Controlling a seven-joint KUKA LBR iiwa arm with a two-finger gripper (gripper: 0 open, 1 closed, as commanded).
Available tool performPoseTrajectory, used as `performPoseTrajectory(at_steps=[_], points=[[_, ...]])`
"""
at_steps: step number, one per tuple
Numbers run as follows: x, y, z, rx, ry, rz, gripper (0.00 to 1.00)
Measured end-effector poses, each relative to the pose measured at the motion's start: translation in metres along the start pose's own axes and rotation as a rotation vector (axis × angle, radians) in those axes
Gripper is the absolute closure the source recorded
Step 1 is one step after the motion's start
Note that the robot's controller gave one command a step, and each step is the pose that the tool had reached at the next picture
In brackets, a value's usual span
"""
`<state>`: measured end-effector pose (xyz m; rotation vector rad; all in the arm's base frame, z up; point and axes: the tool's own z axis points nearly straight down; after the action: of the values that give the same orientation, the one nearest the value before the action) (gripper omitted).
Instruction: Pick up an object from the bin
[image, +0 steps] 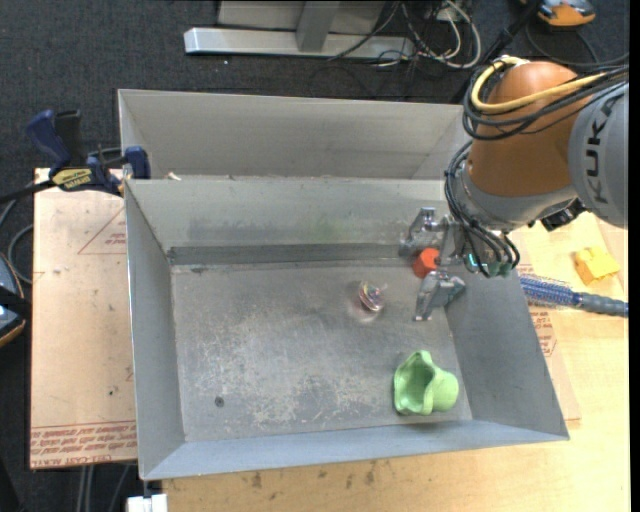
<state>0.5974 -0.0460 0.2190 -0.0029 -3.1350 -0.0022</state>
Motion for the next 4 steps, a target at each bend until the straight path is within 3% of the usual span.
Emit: performPoseTrajectory(at_steps=[1,2,3,4], points=[[0.082,-0.04,0.145,0.003,-0.017,-0.576,0.0],[0.085,-0.099,0.12,-0.013,-0.011,-0.841,0.0],[0.068,-0.093,0.121,-0.019,-0.007,-1.004,0.0],[0.07,-0.089,0.126,-0.017,-0.026,-1.148,0.0]])
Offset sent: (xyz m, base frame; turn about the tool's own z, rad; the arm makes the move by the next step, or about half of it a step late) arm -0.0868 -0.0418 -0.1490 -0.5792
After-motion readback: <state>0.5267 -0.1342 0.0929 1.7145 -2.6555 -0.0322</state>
